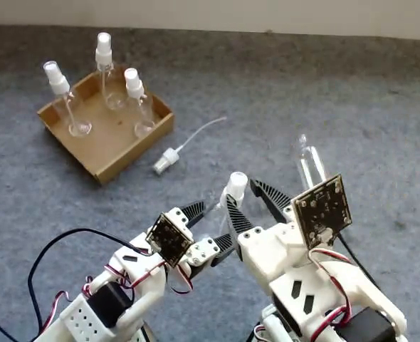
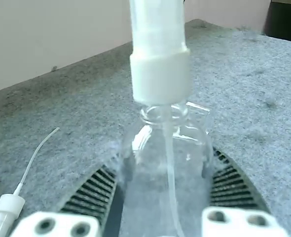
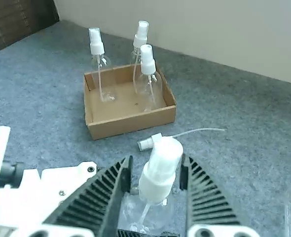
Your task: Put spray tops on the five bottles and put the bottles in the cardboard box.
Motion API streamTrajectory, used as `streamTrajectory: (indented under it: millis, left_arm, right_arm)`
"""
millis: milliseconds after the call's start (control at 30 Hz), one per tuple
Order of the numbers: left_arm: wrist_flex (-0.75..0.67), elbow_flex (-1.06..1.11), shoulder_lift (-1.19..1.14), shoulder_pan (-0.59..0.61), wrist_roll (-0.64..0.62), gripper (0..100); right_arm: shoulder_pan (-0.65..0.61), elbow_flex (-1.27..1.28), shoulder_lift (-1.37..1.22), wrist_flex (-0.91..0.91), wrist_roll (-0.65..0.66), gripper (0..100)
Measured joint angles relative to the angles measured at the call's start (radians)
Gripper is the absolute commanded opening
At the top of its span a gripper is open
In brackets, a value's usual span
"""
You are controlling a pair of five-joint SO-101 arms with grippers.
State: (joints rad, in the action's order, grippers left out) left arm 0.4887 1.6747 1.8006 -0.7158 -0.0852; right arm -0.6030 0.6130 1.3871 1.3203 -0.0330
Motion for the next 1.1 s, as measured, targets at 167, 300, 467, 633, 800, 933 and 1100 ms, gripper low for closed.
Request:
streamTrajectory:
  millis: [167, 300, 467, 633, 800, 933, 1100]
  left_arm:
    - [0.0, 0.0, 0.0, 0.0, 0.002, 6]
    - [0.0, 0.0, 0.0, 0.083, 0.002, 6]
    - [0.0, 0.0, 0.0, 0.144, 0.002, 6]
    - [-0.044, 0.0, 0.0, 0.163, 0.002, 6]
    - [-0.044, -0.002, 0.0, 0.256, 0.002, 6]
    - [-0.04, -0.037, 0.0, 0.342, 0.002, 6]
    - [0.058, -0.153, 0.002, 0.362, 0.025, 6]
  right_arm:
    - [0.0, -0.002, 0.005, 0.002, 0.041, 13.1]
    - [0.003, -0.002, 0.006, 0.002, 0.06, 3.1]
    - [0.106, -0.002, 0.006, 0.002, 0.061, 0.7]
    - [0.167, 0.023, 0.008, 0.002, 0.063, 0.5]
    - [0.169, 0.198, 0.008, -0.06, 0.069, 0.5]
    - [0.17, 0.365, 0.012, -0.133, 0.069, 0.5]
    - [0.17, 0.43, 0.192, -0.135, 0.069, 0.5]
